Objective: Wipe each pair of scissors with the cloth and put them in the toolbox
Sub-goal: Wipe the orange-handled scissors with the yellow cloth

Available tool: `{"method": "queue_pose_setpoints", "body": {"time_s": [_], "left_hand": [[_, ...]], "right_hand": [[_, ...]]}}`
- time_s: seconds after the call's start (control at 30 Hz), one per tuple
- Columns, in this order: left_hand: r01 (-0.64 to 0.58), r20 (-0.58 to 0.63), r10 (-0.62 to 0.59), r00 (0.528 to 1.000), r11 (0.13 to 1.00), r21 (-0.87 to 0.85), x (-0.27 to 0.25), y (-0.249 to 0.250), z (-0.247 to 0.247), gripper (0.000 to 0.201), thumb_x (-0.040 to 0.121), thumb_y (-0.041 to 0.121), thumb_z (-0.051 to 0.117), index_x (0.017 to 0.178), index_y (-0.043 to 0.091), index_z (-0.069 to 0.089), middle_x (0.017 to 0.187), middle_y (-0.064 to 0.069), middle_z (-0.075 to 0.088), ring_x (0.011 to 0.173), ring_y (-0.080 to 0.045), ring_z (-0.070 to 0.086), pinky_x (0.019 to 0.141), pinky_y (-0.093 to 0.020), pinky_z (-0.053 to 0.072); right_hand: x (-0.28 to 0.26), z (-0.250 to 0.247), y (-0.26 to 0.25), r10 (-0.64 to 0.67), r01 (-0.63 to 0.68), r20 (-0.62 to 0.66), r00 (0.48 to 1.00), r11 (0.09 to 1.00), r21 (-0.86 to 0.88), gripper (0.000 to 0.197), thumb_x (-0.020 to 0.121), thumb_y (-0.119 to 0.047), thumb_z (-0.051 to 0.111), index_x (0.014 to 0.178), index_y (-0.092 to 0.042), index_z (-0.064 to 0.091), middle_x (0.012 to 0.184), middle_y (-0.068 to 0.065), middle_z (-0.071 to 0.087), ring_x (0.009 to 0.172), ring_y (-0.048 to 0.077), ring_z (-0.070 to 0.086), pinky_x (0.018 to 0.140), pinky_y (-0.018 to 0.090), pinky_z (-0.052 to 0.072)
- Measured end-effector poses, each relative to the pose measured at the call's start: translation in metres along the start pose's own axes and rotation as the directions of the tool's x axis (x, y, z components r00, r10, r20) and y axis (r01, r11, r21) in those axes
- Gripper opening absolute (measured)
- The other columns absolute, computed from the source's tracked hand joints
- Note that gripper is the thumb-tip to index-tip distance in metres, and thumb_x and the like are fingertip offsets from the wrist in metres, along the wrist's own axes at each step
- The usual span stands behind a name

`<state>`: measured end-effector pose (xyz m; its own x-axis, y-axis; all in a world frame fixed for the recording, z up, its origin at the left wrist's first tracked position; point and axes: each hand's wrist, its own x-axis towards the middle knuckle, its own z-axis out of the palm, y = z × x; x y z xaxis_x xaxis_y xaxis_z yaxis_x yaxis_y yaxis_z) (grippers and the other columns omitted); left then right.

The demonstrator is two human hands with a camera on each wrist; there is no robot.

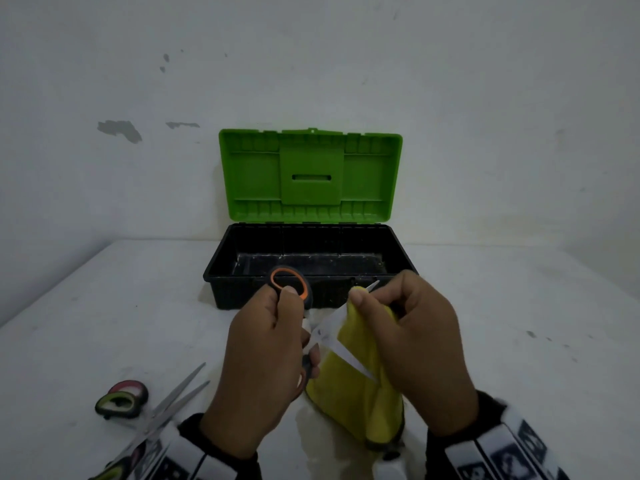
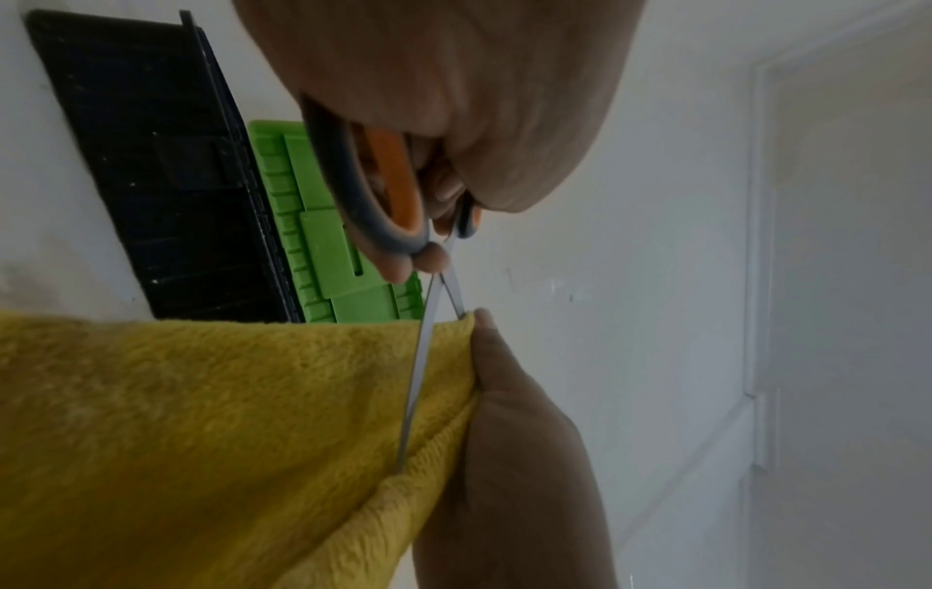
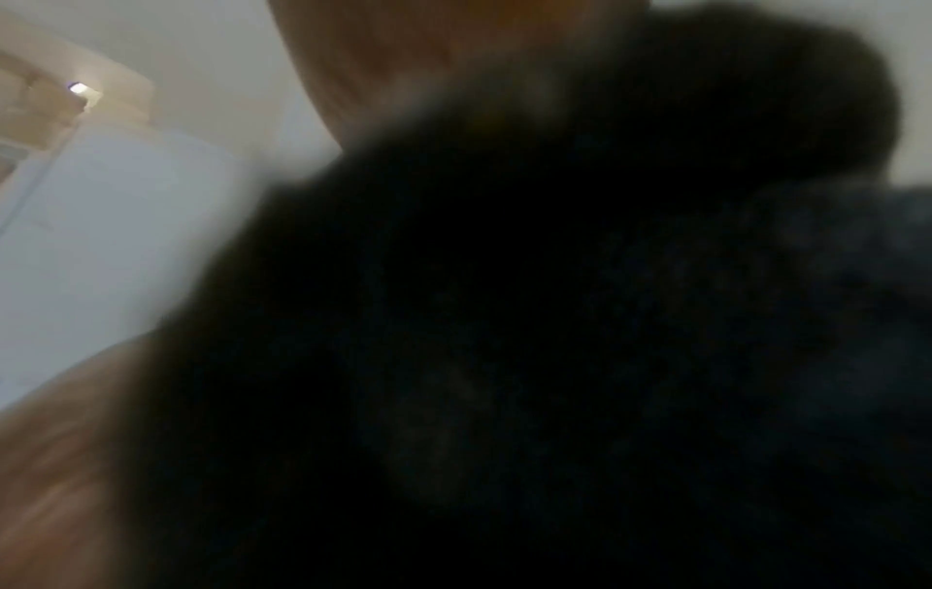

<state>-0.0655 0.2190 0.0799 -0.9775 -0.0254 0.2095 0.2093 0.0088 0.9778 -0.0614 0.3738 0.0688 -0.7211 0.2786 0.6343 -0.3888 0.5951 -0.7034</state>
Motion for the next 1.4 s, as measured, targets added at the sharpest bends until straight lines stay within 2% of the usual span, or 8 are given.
{"method": "queue_pose_setpoints", "body": {"time_s": [0.2, 0.53, 0.73, 0.87, 1.0, 1.1, 1.27, 1.4], "left_hand": [[0.001, -0.015, -0.001, 1.000, 1.000, -0.029, 0.001, 0.004, 0.000, 0.034, 0.101, 0.021, 0.038, 0.083, -0.008, 0.042, 0.058, -0.020, 0.039, 0.049, -0.028, 0.042, 0.043, -0.032, 0.047], [-0.003, -0.085, 0.003, 0.996, 1.000, -0.011, 0.000, 0.009, -0.011, 0.034, 0.102, 0.021, 0.037, 0.083, -0.005, 0.047, 0.070, -0.040, 0.045, 0.044, -0.026, 0.052, 0.040, -0.029, 0.049], [-0.045, -0.226, 0.026, 0.974, 0.996, -0.078, 0.003, 0.016, -0.017, 0.035, 0.103, 0.027, 0.037, 0.080, 0.002, 0.047, 0.061, -0.008, 0.048, 0.047, -0.018, 0.057, 0.048, -0.035, 0.056], [-0.005, -0.195, -0.021, 0.981, 0.991, -0.134, 0.004, 0.017, -0.017, 0.035, 0.104, 0.027, 0.038, 0.075, 0.009, 0.045, 0.065, -0.008, 0.043, 0.051, -0.021, 0.057, 0.050, -0.032, 0.056], [0.039, -0.108, -0.055, 0.993, 0.988, -0.146, 0.001, 0.016, -0.012, 0.034, 0.104, 0.028, 0.036, 0.079, 0.007, 0.046, 0.069, -0.010, 0.039, 0.052, -0.021, 0.055, 0.053, -0.036, 0.058], [0.044, -0.070, -0.053, 0.996, 0.991, -0.128, -0.001, 0.012, -0.008, 0.035, 0.104, 0.029, 0.036, 0.080, 0.004, 0.046, 0.075, -0.018, 0.042, 0.055, -0.026, 0.056, 0.050, -0.033, 0.057], [0.065, -0.066, -0.070, 0.995, 0.995, -0.077, -0.002, 0.008, -0.002, 0.036, 0.103, 0.031, 0.038, 0.073, 0.011, 0.044, 0.073, -0.017, 0.044, 0.055, -0.026, 0.056, 0.048, -0.037, 0.057], [0.077, -0.070, -0.079, 0.994, 0.997, -0.027, -0.004, 0.006, 0.001, 0.039, 0.101, 0.034, 0.040, 0.066, 0.017, 0.043, 0.064, -0.009, 0.040, 0.058, -0.026, 0.048, 0.054, -0.051, 0.054]], "right_hand": [[-0.004, 0.003, -0.011, -0.026, 0.027, -0.037, 0.999, 1.000, 0.003, 0.027, 0.083, -0.024, 0.074, 0.066, -0.016, 0.056, 0.062, -0.006, 0.056, 0.064, 0.006, 0.055, 0.054, 0.007, 0.037], [0.028, -0.026, 0.013, 0.143, -0.157, -0.102, 0.984, 0.976, -0.152, 0.032, 0.086, -0.036, 0.069, 0.067, -0.014, 0.056, 0.060, 0.001, 0.058, 0.055, 0.009, 0.054, 0.050, 0.021, 0.036], [0.039, -0.046, 0.021, 0.197, -0.213, -0.096, 0.976, 0.957, -0.199, 0.029, 0.088, -0.035, 0.067, 0.070, -0.014, 0.060, 0.064, -0.001, 0.060, 0.061, 0.007, 0.054, 0.051, 0.021, 0.034], [0.040, -0.053, 0.023, 0.208, -0.227, -0.131, 0.969, 0.962, -0.151, 0.025, 0.088, -0.034, 0.068, 0.076, -0.012, 0.062, 0.066, 0.001, 0.061, 0.061, 0.007, 0.055, 0.052, 0.022, 0.035], [0.037, -0.048, 0.011, 0.151, -0.151, -0.154, 0.976, 0.988, 0.011, 0.017, 0.085, -0.027, 0.073, 0.089, -0.014, 0.063, 0.080, -0.001, 0.069, 0.073, 0.009, 0.066, 0.063, 0.024, 0.050], [0.025, -0.039, -0.008, 0.051, -0.050, -0.006, 0.999, 0.994, 0.099, 0.019, 0.083, -0.016, 0.074, 0.097, -0.016, 0.062, 0.088, -0.004, 0.071, 0.081, 0.009, 0.069, 0.071, 0.026, 0.056], [-0.002, -0.018, -0.023, -0.147, 0.110, 0.223, 0.964, 0.980, 0.167, 0.027, 0.080, -0.008, 0.076, 0.103, -0.020, 0.067, 0.093, -0.010, 0.069, 0.088, 0.008, 0.067, 0.076, 0.018, 0.053], [-0.012, 0.000, -0.012, -0.198, 0.192, 0.208, 0.958, 0.980, 0.049, 0.013, 0.079, -0.020, 0.079, 0.091, -0.021, 0.074, 0.091, -0.011, 0.067, 0.090, 0.002, 0.060, 0.076, 0.008, 0.043]]}}
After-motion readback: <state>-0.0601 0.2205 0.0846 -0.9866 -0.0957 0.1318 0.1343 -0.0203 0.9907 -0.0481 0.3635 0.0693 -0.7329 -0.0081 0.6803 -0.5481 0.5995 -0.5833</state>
